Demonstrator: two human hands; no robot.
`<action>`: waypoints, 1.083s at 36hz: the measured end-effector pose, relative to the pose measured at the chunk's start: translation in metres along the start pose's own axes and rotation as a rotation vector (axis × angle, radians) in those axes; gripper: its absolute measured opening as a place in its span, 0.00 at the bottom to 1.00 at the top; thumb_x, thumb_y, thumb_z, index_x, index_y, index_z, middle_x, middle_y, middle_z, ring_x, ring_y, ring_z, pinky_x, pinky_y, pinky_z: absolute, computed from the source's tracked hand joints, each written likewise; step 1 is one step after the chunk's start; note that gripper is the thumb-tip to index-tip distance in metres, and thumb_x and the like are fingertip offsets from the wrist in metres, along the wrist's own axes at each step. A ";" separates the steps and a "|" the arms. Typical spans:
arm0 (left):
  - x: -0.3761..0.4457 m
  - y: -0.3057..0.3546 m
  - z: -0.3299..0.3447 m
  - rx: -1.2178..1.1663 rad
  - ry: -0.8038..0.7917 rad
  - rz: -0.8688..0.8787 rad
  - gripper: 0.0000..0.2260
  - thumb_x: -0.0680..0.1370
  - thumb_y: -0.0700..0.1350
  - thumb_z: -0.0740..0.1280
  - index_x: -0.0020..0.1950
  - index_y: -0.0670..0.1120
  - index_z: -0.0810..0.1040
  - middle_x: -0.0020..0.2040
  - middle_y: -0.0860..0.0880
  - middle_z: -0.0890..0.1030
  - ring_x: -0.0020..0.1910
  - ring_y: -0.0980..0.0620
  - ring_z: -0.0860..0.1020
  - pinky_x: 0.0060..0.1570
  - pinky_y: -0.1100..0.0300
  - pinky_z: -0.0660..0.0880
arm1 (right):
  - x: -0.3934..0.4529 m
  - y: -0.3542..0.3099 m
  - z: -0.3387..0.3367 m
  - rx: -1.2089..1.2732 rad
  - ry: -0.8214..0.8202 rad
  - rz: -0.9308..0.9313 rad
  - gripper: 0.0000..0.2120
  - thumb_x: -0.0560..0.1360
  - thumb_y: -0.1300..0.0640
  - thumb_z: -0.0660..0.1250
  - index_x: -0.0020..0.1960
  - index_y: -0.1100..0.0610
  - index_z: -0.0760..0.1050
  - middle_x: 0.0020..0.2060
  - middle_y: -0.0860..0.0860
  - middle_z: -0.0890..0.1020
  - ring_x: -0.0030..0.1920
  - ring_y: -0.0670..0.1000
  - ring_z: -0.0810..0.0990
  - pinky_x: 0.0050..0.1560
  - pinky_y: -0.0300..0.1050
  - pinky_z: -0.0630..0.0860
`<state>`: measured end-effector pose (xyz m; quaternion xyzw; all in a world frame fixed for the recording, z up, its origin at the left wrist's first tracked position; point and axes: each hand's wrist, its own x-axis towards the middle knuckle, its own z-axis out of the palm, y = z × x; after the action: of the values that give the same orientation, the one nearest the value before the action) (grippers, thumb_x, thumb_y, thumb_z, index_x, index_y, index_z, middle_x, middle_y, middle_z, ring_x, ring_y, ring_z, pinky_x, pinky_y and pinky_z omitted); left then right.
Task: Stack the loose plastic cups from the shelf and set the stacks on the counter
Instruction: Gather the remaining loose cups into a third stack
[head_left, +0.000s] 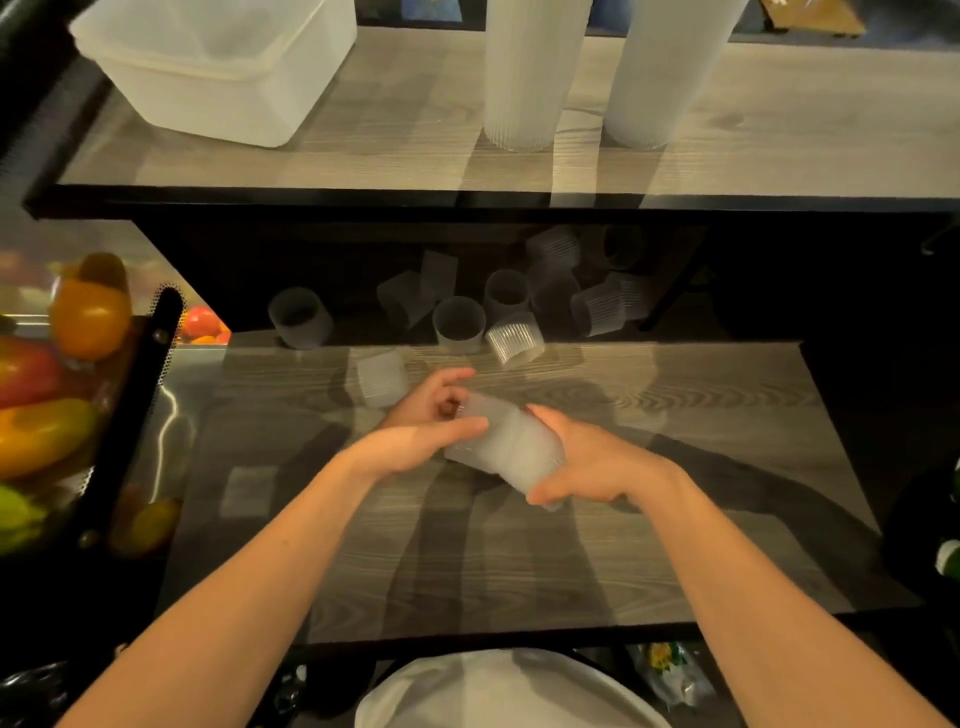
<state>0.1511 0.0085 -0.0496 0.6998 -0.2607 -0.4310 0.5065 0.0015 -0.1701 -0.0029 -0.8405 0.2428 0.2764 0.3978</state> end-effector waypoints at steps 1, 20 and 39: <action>-0.003 -0.003 0.005 -0.087 0.026 -0.012 0.32 0.69 0.56 0.75 0.71 0.55 0.69 0.60 0.49 0.79 0.60 0.51 0.78 0.62 0.57 0.74 | 0.001 -0.005 0.000 -0.015 -0.020 -0.018 0.55 0.68 0.53 0.80 0.82 0.44 0.46 0.76 0.49 0.65 0.70 0.51 0.68 0.60 0.41 0.69; 0.007 -0.060 -0.077 0.626 0.234 -0.034 0.34 0.70 0.59 0.75 0.73 0.61 0.66 0.70 0.57 0.70 0.69 0.54 0.66 0.69 0.52 0.66 | 0.054 -0.046 0.020 0.085 0.097 0.002 0.44 0.69 0.49 0.79 0.74 0.54 0.56 0.65 0.53 0.73 0.61 0.52 0.73 0.59 0.47 0.71; 0.044 -0.055 -0.148 0.683 0.901 -0.308 0.24 0.76 0.57 0.68 0.68 0.49 0.70 0.76 0.38 0.57 0.73 0.37 0.58 0.68 0.44 0.65 | 0.089 -0.087 0.028 0.156 0.044 -0.187 0.46 0.68 0.57 0.81 0.78 0.48 0.59 0.64 0.45 0.70 0.62 0.46 0.70 0.56 0.40 0.68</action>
<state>0.2975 0.0641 -0.0984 0.9675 -0.0391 -0.0510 0.2446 0.1135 -0.1151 -0.0293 -0.8318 0.1926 0.1998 0.4807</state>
